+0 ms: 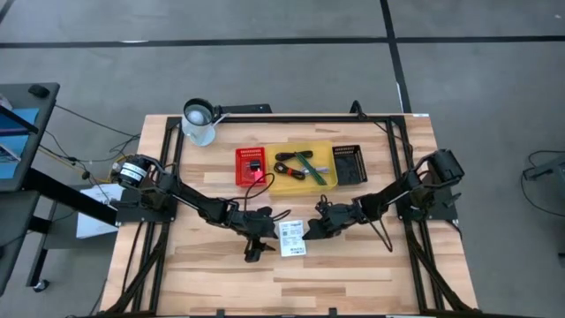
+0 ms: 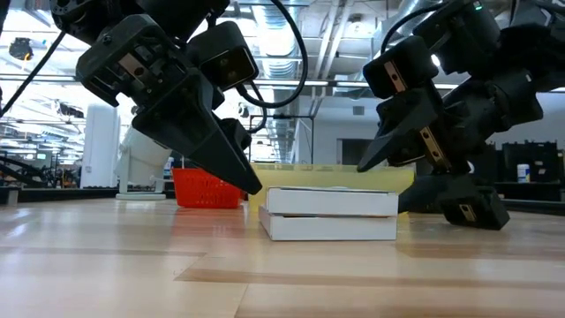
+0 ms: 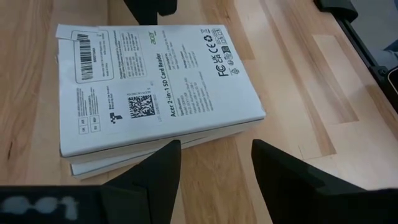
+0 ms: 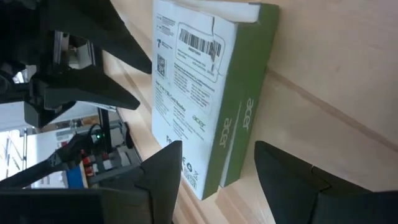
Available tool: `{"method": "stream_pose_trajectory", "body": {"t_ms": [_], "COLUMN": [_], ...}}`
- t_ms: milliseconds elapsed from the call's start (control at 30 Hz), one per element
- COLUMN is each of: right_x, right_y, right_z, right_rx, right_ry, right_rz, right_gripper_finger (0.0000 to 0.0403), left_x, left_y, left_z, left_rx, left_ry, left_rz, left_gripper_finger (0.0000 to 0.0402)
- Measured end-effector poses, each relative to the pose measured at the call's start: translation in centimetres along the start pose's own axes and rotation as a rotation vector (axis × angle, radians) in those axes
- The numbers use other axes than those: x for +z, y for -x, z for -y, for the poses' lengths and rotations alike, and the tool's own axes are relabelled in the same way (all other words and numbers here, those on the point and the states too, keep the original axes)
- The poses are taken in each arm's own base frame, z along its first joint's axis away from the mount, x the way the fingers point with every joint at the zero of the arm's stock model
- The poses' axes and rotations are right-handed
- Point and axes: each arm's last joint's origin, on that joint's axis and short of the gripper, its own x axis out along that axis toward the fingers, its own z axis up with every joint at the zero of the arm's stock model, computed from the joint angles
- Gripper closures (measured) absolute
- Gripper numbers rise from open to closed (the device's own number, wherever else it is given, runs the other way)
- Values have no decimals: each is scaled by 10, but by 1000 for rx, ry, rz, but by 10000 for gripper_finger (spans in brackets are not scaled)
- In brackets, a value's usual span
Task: Pick and place items into bin
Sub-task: Put the white card reader box into the black bin
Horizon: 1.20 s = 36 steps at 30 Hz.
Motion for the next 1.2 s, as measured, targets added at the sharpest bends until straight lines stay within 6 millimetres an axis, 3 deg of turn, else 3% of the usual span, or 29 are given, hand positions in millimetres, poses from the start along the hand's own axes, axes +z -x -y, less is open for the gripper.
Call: {"method": "stream_pose_trajectory", "body": {"t_ms": [1200], "right_x": [7], "right_y": [0], "right_z": [0], "right_rx": [1], "right_ry": [5], "right_rz": [24], "right_gripper_finger": [207], "left_x": [4], "left_y": [0], "left_z": [1], "left_rx": [-6], "left_ry": [-43], "left_rz": [44], "left_gripper_finger": [214]}}
